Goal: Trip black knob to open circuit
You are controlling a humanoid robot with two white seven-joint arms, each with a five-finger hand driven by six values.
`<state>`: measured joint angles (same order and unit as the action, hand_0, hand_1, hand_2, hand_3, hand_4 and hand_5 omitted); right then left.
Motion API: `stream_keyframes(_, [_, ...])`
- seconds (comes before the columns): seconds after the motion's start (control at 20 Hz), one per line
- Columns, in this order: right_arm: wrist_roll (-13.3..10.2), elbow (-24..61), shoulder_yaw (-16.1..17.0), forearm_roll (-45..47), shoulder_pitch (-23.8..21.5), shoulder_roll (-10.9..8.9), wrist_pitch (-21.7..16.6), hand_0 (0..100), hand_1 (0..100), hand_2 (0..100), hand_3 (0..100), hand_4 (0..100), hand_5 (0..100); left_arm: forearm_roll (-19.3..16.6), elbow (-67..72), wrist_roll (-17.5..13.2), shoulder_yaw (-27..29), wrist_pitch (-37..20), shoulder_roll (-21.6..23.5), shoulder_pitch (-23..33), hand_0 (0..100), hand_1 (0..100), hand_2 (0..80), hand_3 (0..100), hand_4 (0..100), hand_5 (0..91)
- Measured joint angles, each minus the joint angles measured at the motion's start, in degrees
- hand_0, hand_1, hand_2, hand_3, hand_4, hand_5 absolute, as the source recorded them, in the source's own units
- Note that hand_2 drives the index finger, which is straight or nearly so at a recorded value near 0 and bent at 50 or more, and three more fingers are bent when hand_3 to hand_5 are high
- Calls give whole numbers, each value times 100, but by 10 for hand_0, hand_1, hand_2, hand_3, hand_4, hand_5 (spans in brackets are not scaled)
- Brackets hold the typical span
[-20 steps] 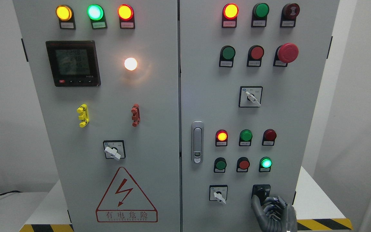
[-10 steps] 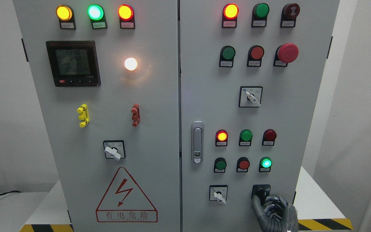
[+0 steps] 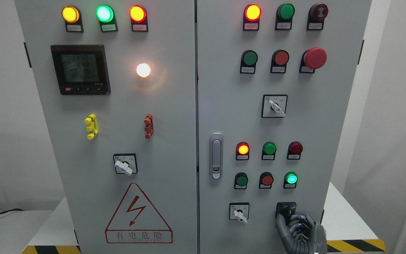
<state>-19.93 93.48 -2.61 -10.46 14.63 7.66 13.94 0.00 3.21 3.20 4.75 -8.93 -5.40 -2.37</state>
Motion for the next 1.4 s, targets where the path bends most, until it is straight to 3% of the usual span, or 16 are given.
stream_keyframes(1.4, [97, -41, 45, -355, -5, -1, -68, 279, 767, 553, 840, 874, 972, 0, 0, 0, 0, 0, 0, 0, 120, 389, 0, 0, 0, 0])
